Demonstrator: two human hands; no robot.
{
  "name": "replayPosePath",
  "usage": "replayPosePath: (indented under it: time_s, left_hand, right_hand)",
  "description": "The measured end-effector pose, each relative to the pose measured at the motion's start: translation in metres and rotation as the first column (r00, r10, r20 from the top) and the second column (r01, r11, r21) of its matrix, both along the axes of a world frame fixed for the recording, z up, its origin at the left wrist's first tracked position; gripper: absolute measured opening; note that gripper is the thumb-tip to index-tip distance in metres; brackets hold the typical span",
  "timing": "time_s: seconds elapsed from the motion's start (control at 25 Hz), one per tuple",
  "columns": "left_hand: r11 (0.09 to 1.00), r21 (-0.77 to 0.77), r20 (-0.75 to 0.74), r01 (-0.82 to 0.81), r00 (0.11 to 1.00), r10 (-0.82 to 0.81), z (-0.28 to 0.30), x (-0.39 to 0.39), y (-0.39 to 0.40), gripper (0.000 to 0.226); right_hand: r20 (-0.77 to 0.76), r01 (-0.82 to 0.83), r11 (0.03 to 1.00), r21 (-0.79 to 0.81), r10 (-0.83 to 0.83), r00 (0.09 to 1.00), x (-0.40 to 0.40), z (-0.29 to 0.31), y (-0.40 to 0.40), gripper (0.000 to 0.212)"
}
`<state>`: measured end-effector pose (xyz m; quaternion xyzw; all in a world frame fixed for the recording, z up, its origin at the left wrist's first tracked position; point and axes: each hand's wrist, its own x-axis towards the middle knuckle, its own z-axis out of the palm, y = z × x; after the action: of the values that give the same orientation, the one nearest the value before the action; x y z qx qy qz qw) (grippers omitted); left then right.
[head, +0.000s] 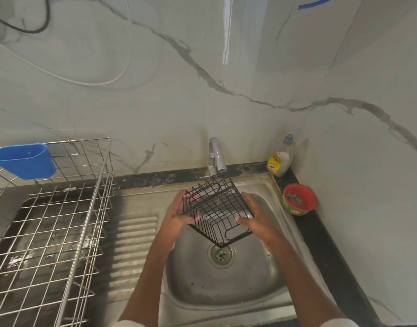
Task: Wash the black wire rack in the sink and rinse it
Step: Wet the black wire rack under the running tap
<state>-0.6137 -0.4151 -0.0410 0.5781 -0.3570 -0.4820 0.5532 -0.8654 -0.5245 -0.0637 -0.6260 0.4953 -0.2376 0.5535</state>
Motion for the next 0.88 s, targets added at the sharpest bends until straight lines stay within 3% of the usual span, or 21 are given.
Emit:
replayPosePath:
  time_s: [0.12,0.2,0.32,0.4,0.48,0.56,0.68,0.76,0.88]
  left_hand:
    - [0.998,-0.009,-0.273,-0.069,0.96,0.064,-0.004,-0.004,0.003,0.085]
    - [0.992,0.02,-0.398,-0.124,0.909,0.122,-0.013,-0.006,0.002,0.092]
    - [0.98,0.052,-0.512,-0.19,0.838,0.19,-0.023,-0.003,-0.002,0.093]
    - [0.977,0.04,-0.544,-0.211,0.815,0.199,-0.027,0.001,-0.005,0.09]
    - [0.978,0.032,-0.578,-0.204,0.795,0.185,-0.027,0.003,-0.007,0.081]
    - [0.973,0.072,-0.562,-0.222,0.796,0.223,-0.026,0.0,-0.01,0.062]
    - [0.885,0.367,-0.487,-0.286,0.751,0.445,-0.034,-0.008,-0.007,0.028]
    - [0.835,0.52,-0.578,-0.182,0.644,0.501,-0.034,-0.011,0.0,0.034]
    - [0.812,0.569,-0.655,-0.129,0.526,0.543,-0.029,-0.018,-0.015,0.058]
  right_hand:
    - [-0.115,-0.032,0.999,0.024,0.034,0.993,0.009,0.0,-0.006,0.087]
    - [-0.202,-0.094,0.988,0.123,0.118,0.972,0.012,0.005,-0.011,0.093]
    - [-0.328,-0.212,0.947,0.242,0.285,0.9,0.016,0.022,-0.023,0.105]
    - [-0.43,-0.312,0.934,0.176,0.358,0.829,0.018,0.034,-0.03,0.112]
    - [-0.486,-0.319,0.945,0.071,0.312,0.816,0.018,0.037,-0.029,0.107]
    - [-0.451,-0.246,0.969,-0.015,0.213,0.867,0.014,0.029,-0.02,0.101]
    - [-0.481,-0.117,0.971,-0.21,0.002,0.877,0.008,0.008,0.004,0.103]
    - [-0.507,-0.039,0.959,-0.28,-0.113,0.855,0.008,0.002,0.028,0.108]
    - [-0.484,-0.008,0.916,-0.401,-0.204,0.851,0.009,-0.008,0.057,0.116]
